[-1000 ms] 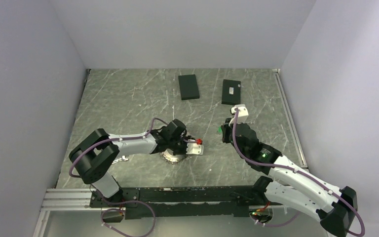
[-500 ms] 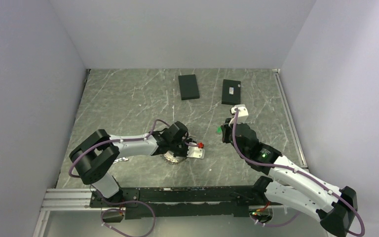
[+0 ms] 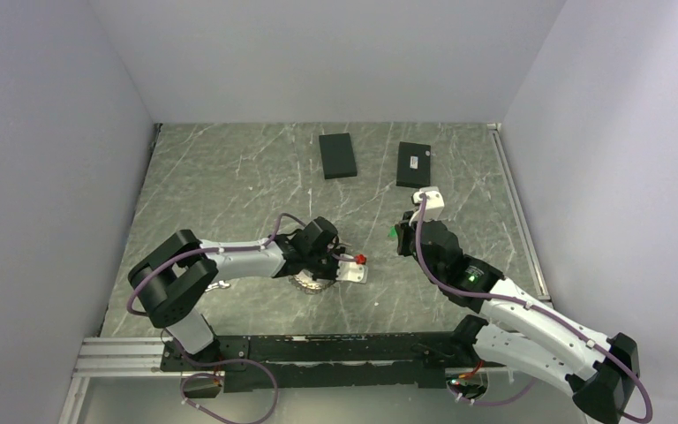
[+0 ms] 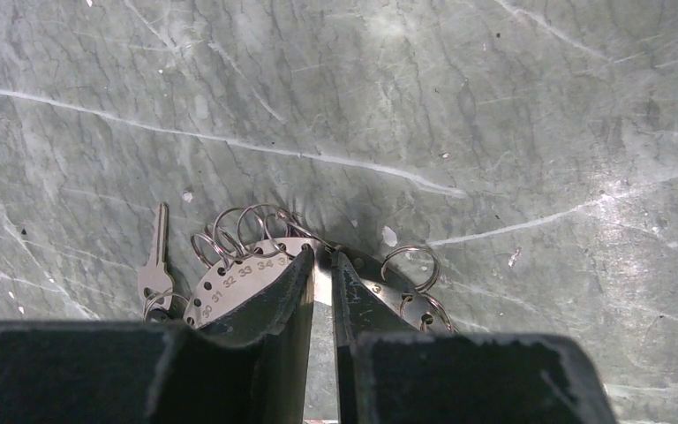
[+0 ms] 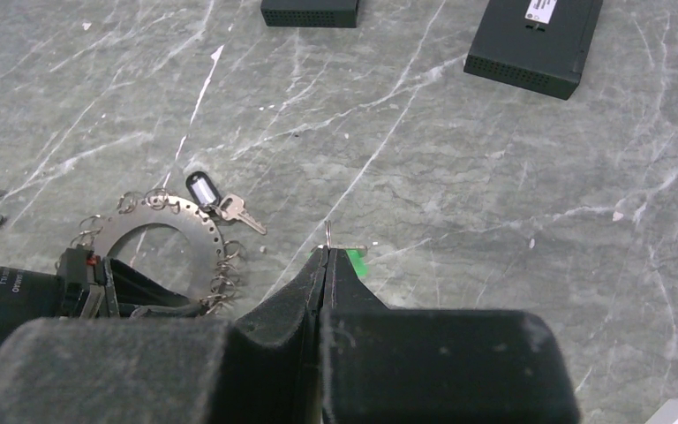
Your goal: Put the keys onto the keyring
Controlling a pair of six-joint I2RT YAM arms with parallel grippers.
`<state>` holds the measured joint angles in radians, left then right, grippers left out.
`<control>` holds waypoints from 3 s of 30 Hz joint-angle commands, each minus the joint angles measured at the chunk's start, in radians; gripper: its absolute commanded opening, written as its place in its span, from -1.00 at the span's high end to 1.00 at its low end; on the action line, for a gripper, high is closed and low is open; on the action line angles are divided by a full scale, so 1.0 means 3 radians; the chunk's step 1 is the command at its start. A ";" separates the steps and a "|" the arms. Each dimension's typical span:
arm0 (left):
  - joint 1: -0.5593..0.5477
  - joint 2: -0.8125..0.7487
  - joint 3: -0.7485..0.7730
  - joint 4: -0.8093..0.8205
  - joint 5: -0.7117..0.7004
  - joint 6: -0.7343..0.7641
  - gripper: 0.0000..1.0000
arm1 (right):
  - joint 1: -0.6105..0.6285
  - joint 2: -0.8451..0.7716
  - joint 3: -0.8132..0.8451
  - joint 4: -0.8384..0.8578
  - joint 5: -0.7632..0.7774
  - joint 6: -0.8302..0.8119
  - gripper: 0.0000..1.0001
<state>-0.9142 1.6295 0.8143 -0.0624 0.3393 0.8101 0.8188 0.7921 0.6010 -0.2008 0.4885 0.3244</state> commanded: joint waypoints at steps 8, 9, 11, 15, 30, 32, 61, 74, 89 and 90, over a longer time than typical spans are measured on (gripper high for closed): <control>0.0009 0.0042 0.0030 0.0182 0.0099 -0.0205 0.72 | -0.0008 -0.0051 -0.0023 0.0179 -0.0032 -0.0018 1.00; 0.0016 0.0040 0.0038 0.0182 0.0118 -0.0212 0.78 | -0.0009 -0.0053 -0.0024 0.0182 -0.0033 -0.0018 1.00; 0.0033 0.0023 0.0044 0.0168 0.0175 -0.0225 0.88 | -0.0007 -0.0061 -0.0032 0.0183 -0.0033 -0.0018 1.00; 0.0048 -0.0035 0.0002 0.0226 0.0226 -0.0279 1.00 | -0.0006 -0.0068 -0.0046 0.0187 -0.0028 -0.0018 1.00; 0.0131 -0.0346 -0.0224 0.0417 0.0202 -0.0658 0.31 | -0.0005 -0.0109 -0.0086 0.0222 -0.0038 -0.0017 1.00; 0.0130 -0.0315 -0.0249 0.0511 0.0181 -0.0740 0.31 | -0.0009 -0.0109 -0.0090 0.0232 -0.0041 -0.0013 1.00; -0.0164 -0.0322 -0.0221 0.0792 -0.0878 -0.1647 0.37 | -0.0005 -0.0152 -0.0137 0.0274 -0.0076 -0.0018 1.00; -0.0327 0.0076 -0.0130 0.1023 -0.1281 -0.1094 0.41 | -0.0004 -0.0157 -0.0131 0.0269 -0.0092 -0.0018 1.00; -0.0334 -0.0444 -0.0188 0.0672 -0.1270 -0.1353 0.32 | -0.0003 -0.0145 -0.0166 0.0330 -0.0098 -0.0028 1.00; -0.0351 -0.0429 -0.0195 0.0695 -0.1280 -0.1421 0.32 | -0.0004 -0.0145 -0.0168 0.0332 -0.0099 -0.0028 1.00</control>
<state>-1.0115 1.5402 0.7422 0.1463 -0.0311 0.4625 0.8188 0.7589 0.5598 -0.1612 0.4622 0.3237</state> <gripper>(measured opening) 0.342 0.010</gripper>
